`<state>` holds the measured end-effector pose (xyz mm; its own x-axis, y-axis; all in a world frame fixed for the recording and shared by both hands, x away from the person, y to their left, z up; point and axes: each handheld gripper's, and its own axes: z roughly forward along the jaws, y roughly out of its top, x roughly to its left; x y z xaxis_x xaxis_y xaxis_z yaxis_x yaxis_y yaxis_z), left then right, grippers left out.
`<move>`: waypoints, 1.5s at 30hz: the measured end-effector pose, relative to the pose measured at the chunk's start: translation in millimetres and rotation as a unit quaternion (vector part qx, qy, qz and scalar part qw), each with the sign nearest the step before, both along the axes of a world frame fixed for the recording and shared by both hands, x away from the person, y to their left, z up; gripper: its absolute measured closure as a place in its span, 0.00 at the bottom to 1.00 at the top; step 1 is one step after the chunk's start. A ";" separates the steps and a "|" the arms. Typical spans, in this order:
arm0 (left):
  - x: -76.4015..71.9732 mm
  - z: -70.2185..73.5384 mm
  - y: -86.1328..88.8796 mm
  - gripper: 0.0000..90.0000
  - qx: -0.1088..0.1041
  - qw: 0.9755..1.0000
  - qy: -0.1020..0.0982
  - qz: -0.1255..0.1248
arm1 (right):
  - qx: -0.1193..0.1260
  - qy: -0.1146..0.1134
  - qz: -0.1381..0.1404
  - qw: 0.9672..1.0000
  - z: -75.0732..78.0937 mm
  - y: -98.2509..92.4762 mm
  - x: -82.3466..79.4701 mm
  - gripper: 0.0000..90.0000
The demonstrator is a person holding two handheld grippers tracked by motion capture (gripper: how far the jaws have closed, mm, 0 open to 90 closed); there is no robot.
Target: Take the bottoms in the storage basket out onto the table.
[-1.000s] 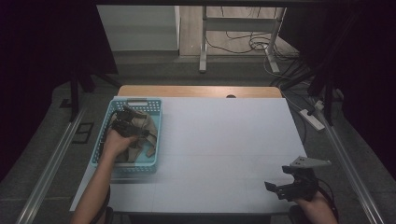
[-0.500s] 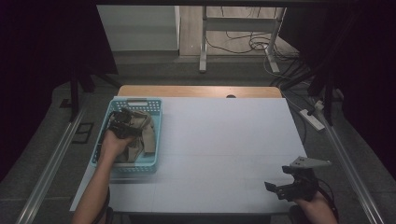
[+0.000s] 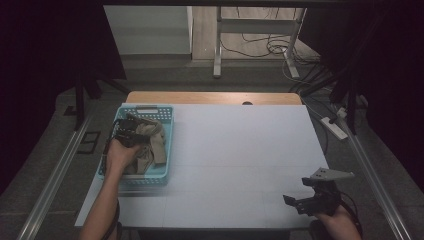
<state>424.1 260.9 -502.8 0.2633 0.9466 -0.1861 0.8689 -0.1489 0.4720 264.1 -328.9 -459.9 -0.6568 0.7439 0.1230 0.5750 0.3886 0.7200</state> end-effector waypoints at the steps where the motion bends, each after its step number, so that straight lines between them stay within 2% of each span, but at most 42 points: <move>1: -0.7 1.9 -0.7 0.77 -0.001 1.000 -0.005 -0.002 | -0.001 0.000 0.002 1.000 0.1 0.0 -0.1 0.01; 8: -5.9 13.6 -2.1 0.78 -0.005 0.999 -0.038 -0.007 | -0.002 -0.002 0.006 1.000 0.3 0.6 -0.8 0.01; 15: -11.5 24.6 3.8 0.78 -0.039 0.997 -0.068 -0.001 | -0.002 -0.002 0.007 1.000 0.2 0.8 -0.9 0.01; 20: -16.4 33.7 5.5 0.78 -0.037 0.995 -0.096 -0.008 | 0.001 0.000 0.008 1.000 0.2 0.1 -0.4 0.01; 31: -23.8 50.6 8.0 0.77 -0.049 0.991 -0.125 -0.012 | 0.006 0.001 0.007 1.000 0.5 -1.0 -0.3 0.01; 37: -29.2 60.9 10.0 0.77 -0.058 0.988 -0.146 -0.013 | 0.007 0.001 0.007 1.000 0.6 -1.3 -0.3 0.01; 45: -36.5 77.2 8.5 0.78 -0.071 0.982 -0.172 -0.026 | 0.007 0.000 0.007 1.000 0.7 -1.4 -0.5 0.01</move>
